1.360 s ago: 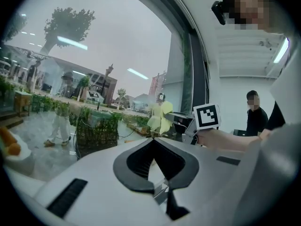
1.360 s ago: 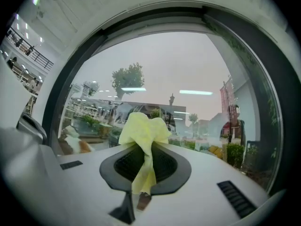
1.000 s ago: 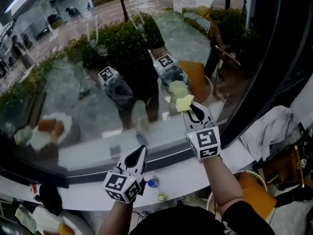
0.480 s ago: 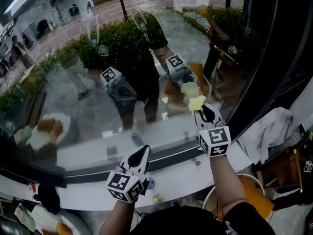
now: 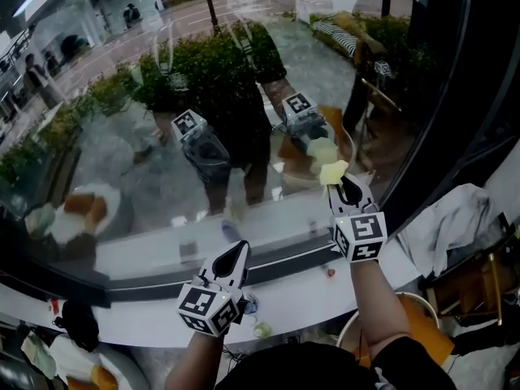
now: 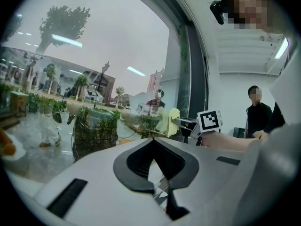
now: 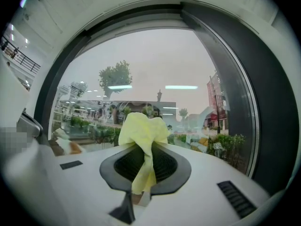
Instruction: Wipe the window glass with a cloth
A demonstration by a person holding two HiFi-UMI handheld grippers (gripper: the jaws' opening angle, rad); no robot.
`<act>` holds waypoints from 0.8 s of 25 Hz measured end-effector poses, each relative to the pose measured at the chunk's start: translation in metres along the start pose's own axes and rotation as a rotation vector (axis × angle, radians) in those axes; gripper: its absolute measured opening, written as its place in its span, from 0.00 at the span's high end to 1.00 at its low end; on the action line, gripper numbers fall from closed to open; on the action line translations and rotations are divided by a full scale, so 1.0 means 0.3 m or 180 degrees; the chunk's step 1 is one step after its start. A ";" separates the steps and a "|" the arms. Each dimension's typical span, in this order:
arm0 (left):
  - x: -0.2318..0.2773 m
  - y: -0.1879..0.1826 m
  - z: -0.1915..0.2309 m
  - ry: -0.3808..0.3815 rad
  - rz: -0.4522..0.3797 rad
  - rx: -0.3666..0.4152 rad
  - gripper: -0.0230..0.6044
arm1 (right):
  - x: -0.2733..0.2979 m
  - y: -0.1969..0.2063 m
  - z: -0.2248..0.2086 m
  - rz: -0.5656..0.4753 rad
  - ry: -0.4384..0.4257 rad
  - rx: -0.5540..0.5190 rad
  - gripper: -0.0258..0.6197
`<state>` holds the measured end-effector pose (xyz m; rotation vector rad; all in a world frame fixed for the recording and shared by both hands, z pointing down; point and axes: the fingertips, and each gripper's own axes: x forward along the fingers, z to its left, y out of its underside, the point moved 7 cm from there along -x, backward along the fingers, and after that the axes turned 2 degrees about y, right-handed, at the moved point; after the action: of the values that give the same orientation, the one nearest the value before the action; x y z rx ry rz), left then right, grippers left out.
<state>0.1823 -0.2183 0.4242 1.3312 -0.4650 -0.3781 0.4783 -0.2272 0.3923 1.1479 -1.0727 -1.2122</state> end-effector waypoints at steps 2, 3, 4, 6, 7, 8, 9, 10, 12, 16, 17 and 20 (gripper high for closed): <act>-0.001 0.003 -0.003 0.0012 -0.0002 0.0003 0.95 | 0.001 0.000 0.002 0.0014 0.0001 0.0004 0.87; 0.000 0.004 -0.004 0.0020 -0.0004 0.0009 0.95 | 0.001 0.002 0.001 0.0021 0.0002 -0.0001 0.87; 0.001 0.004 -0.004 0.0025 -0.0007 0.0012 0.95 | 0.002 0.005 0.000 0.0028 0.0003 -0.0006 0.87; 0.002 0.002 -0.005 0.0032 -0.0011 0.0017 0.95 | 0.003 0.007 0.000 0.0036 0.0008 -0.0010 0.87; 0.001 0.000 -0.006 0.0036 -0.0012 0.0022 0.95 | 0.002 0.006 0.000 0.0037 0.0011 -0.0011 0.87; -0.001 -0.002 -0.008 0.0038 -0.0013 0.0027 0.95 | 0.001 0.004 0.000 0.0038 0.0014 -0.0011 0.87; -0.003 -0.004 -0.010 0.0039 -0.0014 0.0031 0.95 | 0.000 0.003 0.001 0.0038 0.0015 -0.0011 0.87; -0.006 -0.007 -0.011 0.0037 -0.0017 0.0033 0.95 | -0.001 0.001 0.002 0.0039 0.0014 -0.0010 0.87; -0.010 -0.011 -0.015 0.0033 -0.0024 0.0042 0.95 | -0.003 0.001 0.002 0.0046 0.0010 -0.0006 0.87; -0.013 -0.012 -0.023 0.0030 -0.0035 0.0077 0.95 | -0.003 0.006 0.004 0.0087 -0.0008 0.0007 0.87; -0.013 -0.014 -0.027 0.0031 -0.0042 0.0085 0.95 | -0.004 0.007 0.005 0.0108 -0.0010 0.0013 0.87; -0.013 -0.027 -0.038 0.0043 -0.0065 0.0111 0.95 | -0.014 -0.001 0.006 0.0149 0.0000 0.0048 0.87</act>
<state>0.1850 -0.2085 0.4140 1.3724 -0.4489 -0.3792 0.4763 -0.2233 0.3922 1.1282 -1.1044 -1.1694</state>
